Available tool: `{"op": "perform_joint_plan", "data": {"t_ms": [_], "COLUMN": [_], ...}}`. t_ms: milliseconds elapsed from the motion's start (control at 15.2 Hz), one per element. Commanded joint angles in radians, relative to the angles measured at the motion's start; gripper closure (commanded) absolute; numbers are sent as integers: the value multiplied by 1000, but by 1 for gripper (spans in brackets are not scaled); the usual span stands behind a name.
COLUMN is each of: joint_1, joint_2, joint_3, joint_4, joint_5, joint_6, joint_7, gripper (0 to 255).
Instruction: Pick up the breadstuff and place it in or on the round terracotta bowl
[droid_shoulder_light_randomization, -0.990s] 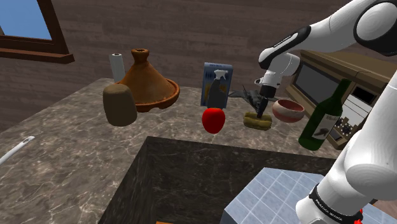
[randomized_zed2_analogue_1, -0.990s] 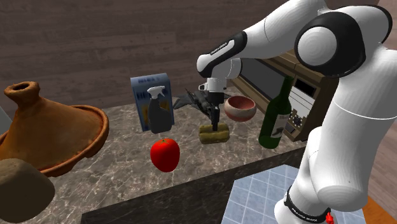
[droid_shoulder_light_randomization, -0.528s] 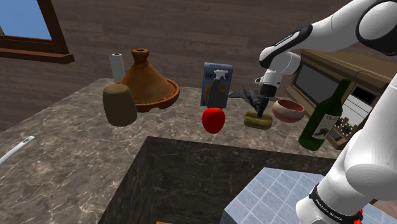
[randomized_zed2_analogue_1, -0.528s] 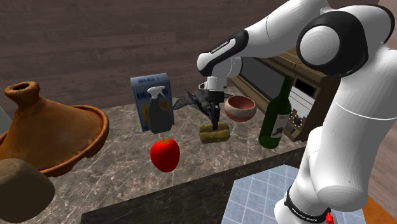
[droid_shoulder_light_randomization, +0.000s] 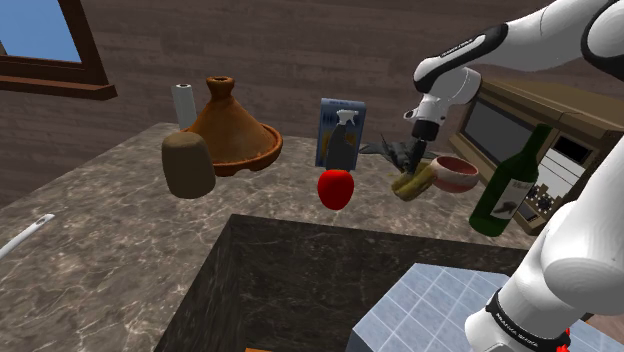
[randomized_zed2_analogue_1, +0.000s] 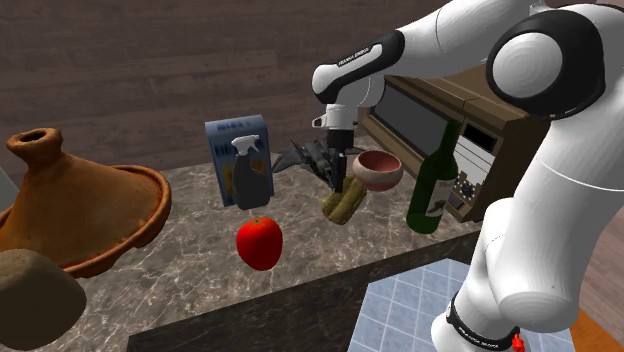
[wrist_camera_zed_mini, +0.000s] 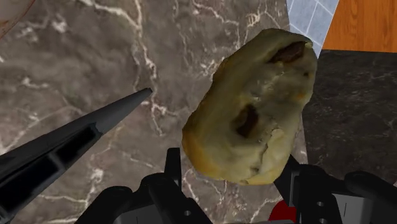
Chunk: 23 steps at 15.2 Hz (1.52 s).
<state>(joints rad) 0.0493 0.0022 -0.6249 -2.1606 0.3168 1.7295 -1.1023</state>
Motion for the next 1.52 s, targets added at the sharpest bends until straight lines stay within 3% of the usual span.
{"op": "perform_joint_plan", "data": {"t_ms": [0, 1452], "joint_1": [1, 4], "joint_2": [-14, -109], "joint_3": [1, 11], "joint_4": [12, 211], "joint_5": [-8, -53], "joint_6": [-21, -275], "joint_7": [13, 127], "gripper": [255, 255]}}
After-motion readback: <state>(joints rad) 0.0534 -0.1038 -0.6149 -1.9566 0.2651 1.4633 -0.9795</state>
